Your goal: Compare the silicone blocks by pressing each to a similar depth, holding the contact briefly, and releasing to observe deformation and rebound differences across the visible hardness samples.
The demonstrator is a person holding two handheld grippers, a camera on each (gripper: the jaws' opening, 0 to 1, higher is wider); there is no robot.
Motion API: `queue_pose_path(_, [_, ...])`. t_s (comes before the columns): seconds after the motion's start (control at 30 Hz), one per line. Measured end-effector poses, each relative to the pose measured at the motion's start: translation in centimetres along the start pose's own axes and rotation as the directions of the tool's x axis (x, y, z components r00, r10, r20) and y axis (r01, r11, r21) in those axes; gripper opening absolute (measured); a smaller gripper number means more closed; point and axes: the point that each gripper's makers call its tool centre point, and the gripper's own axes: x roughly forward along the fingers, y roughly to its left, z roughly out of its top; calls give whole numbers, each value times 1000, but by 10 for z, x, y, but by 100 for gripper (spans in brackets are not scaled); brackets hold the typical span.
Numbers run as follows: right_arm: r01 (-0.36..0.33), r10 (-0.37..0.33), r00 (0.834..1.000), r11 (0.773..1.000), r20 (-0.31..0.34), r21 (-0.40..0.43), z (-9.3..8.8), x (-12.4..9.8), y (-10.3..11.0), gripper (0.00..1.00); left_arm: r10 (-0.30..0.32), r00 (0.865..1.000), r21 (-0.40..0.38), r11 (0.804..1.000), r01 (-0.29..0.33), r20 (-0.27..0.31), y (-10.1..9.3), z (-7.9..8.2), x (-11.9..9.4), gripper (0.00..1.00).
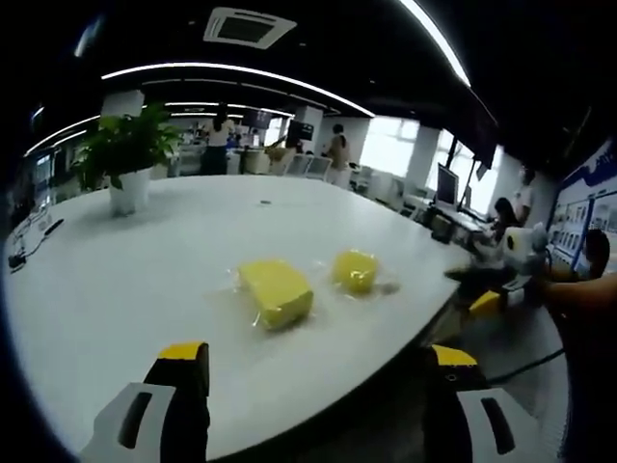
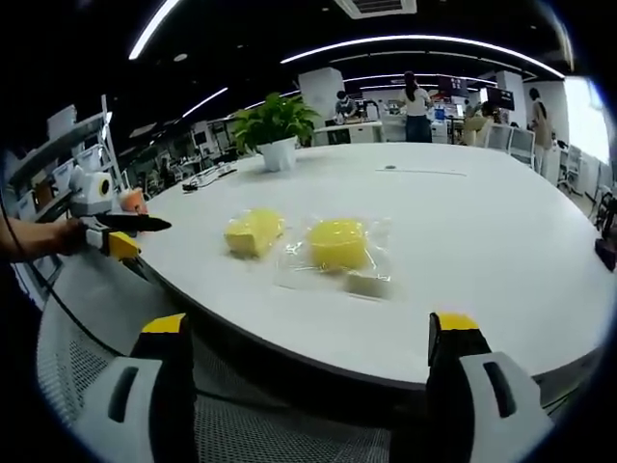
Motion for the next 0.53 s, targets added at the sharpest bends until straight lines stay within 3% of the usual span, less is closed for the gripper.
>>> queue_pose_path(0.53, [39,-39,999,999,-7,-7,-2,0,-7,96,-45,999,10,999,45,23,-3,2,0,94])
